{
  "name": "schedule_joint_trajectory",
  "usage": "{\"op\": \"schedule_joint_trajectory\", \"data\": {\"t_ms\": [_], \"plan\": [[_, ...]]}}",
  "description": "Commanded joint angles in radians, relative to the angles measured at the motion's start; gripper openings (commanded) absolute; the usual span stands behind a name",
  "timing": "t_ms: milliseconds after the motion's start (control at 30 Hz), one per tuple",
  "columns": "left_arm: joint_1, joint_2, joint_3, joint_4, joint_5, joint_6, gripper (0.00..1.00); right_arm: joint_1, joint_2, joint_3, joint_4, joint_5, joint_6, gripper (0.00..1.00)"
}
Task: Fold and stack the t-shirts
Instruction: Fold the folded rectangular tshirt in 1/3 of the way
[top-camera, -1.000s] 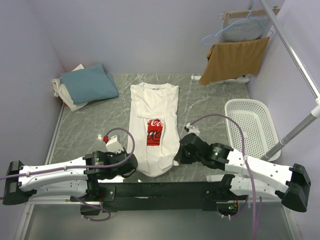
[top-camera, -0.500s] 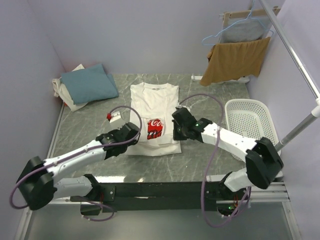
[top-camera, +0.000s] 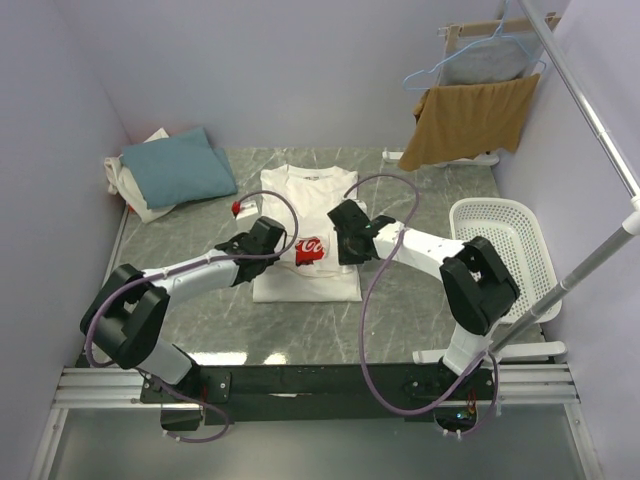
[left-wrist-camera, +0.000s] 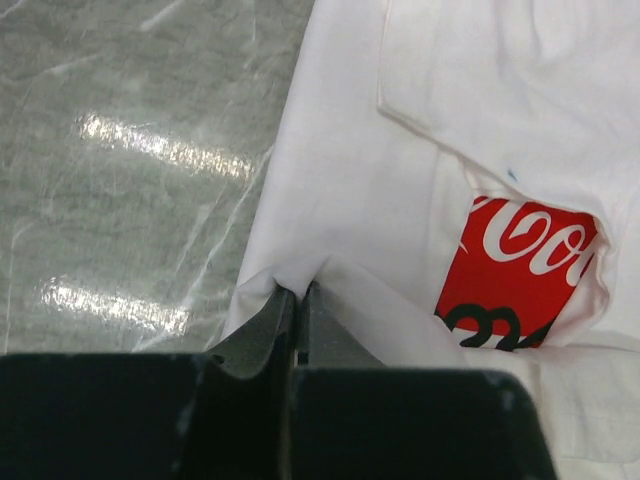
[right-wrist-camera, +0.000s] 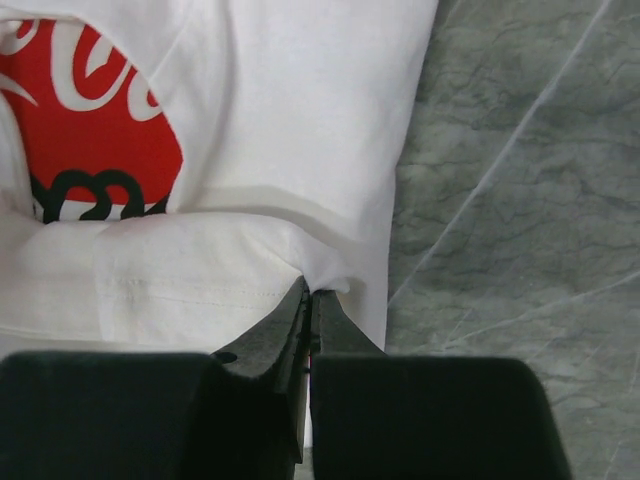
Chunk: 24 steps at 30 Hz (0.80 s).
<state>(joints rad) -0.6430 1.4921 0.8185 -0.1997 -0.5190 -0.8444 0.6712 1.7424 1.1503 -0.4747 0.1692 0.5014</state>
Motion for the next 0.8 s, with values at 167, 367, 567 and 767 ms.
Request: {"op": "schedule_joint_trajectory", "data": {"t_ms": [167, 367, 567, 767], "plan": [[0.040, -0.001, 0.053, 0.124, 0.031, 0.151, 0.01, -0.039, -0.086, -0.020, 0.068, 0.087, 0.020, 0.00], [0.078, 0.057, 0.082, 0.152, 0.093, 0.200, 0.14, -0.078, 0.009, 0.077, 0.035, 0.091, -0.012, 0.29], [0.091, 0.119, 0.136, 0.069, 0.019, 0.182, 0.99, -0.082, -0.044, 0.082, 0.047, 0.147, -0.008, 0.61], [0.091, -0.041, 0.090, 0.062, 0.138, 0.206, 0.99, -0.070, -0.155, -0.004, 0.048, -0.052, 0.018, 0.62]]}}
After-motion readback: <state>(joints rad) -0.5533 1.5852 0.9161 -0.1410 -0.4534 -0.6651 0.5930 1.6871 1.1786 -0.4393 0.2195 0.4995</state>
